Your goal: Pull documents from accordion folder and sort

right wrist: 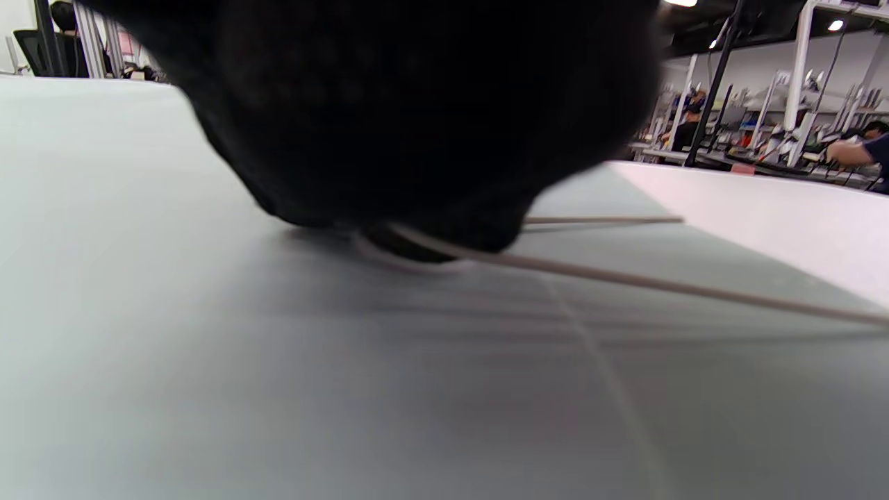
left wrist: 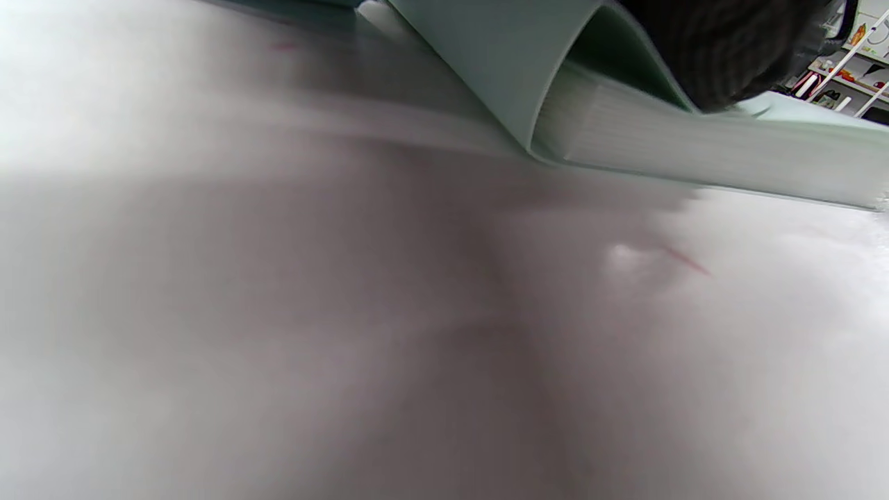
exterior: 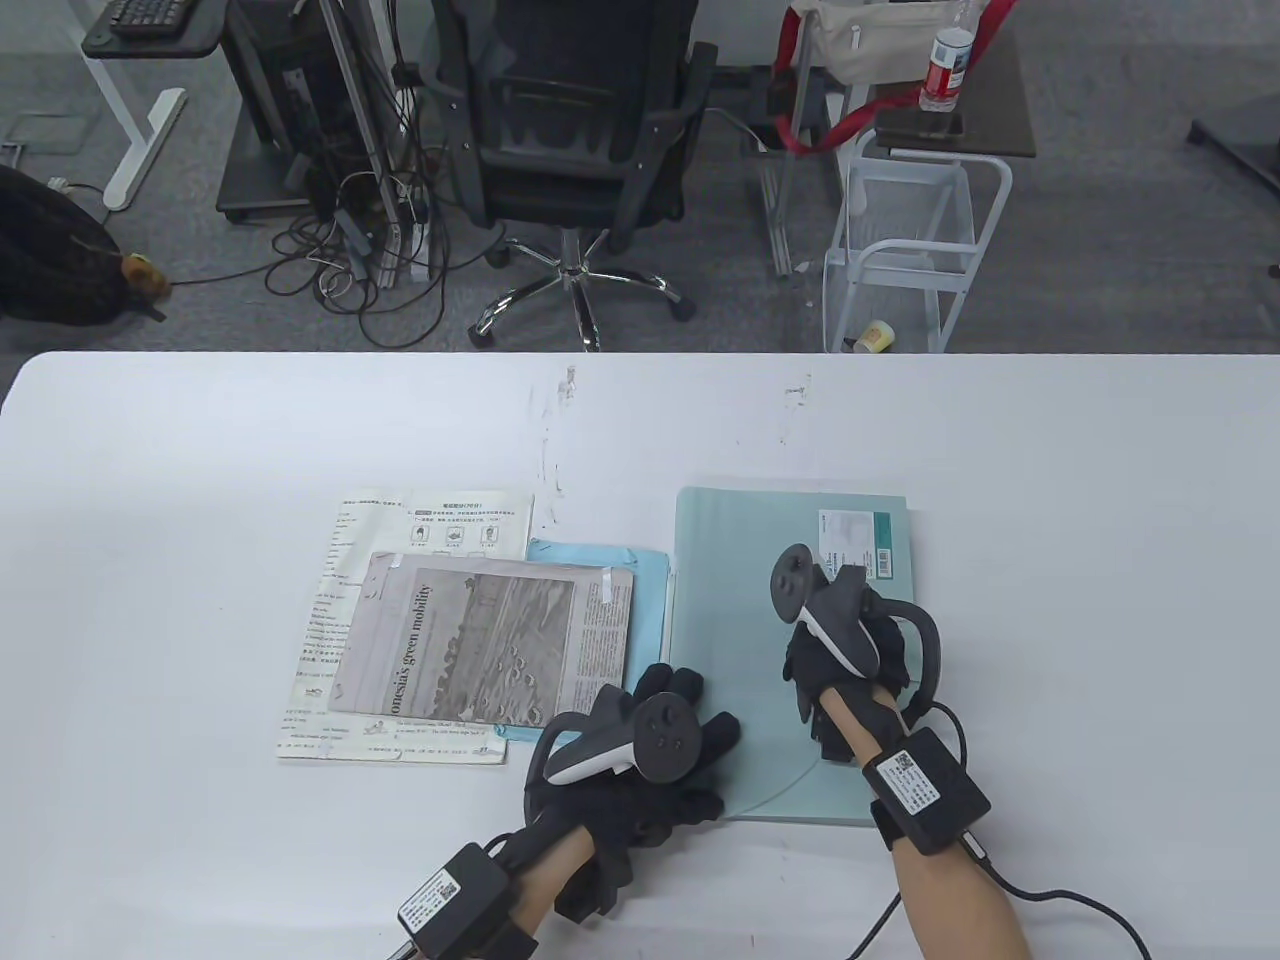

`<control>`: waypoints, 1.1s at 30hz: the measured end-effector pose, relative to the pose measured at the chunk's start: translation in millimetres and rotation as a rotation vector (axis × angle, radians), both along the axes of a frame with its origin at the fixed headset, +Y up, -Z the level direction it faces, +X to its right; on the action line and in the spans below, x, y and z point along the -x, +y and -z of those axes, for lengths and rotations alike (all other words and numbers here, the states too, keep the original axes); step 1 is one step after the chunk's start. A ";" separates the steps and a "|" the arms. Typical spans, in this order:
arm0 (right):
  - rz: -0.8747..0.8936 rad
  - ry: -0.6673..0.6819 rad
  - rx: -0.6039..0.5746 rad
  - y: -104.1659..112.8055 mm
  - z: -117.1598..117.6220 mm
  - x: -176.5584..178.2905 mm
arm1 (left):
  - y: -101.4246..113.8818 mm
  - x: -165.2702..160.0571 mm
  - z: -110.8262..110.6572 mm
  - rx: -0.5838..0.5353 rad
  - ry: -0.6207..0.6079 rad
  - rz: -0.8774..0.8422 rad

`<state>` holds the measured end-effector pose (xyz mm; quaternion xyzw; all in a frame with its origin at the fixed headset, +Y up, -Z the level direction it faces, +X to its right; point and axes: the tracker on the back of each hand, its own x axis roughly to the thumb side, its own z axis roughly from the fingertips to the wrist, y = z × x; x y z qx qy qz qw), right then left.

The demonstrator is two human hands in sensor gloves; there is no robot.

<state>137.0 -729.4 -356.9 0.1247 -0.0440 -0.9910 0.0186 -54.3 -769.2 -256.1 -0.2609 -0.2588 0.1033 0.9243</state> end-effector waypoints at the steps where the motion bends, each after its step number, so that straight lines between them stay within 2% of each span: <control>1: 0.033 0.001 0.027 -0.9 -1.0 1.3 | 0.1 -0.1 0.4 0.006 -0.004 0.003; 6: 0.105 0.016 0.144 -1.9 -1.0 -7.0 | 0.7 -0.6 0.5 -0.001 -0.008 0.013; 9: 0.145 -0.002 0.215 4.6 -3.3 -11.5 | 2.1 -0.6 -0.4 -0.016 -0.006 0.012; 11: 0.129 -0.035 0.138 13.7 -8.9 -19.7 | 4.3 0.2 -1.5 -0.045 -0.004 0.018; 15: 0.250 -0.015 -0.086 30.3 -32.7 -34.0 | 5.1 3.0 -1.3 -0.041 -0.002 -0.003; 17: 0.274 0.055 -0.212 35.9 -50.4 -35.7 | 5.1 4.5 -1.3 -0.051 -0.001 -0.026; 23: 0.184 0.206 -0.440 32.7 -89.6 -22.0 | 9.5 6.6 -3.6 -0.083 -0.006 -0.072; 27: 0.100 0.256 -0.458 28.1 -99.1 -11.0 | 18.4 10.1 -8.1 -0.162 0.013 -0.091; 33: 0.114 0.268 -0.344 20.9 -99.4 -12.5 | 35.6 39.5 -7.4 -0.321 0.151 -0.110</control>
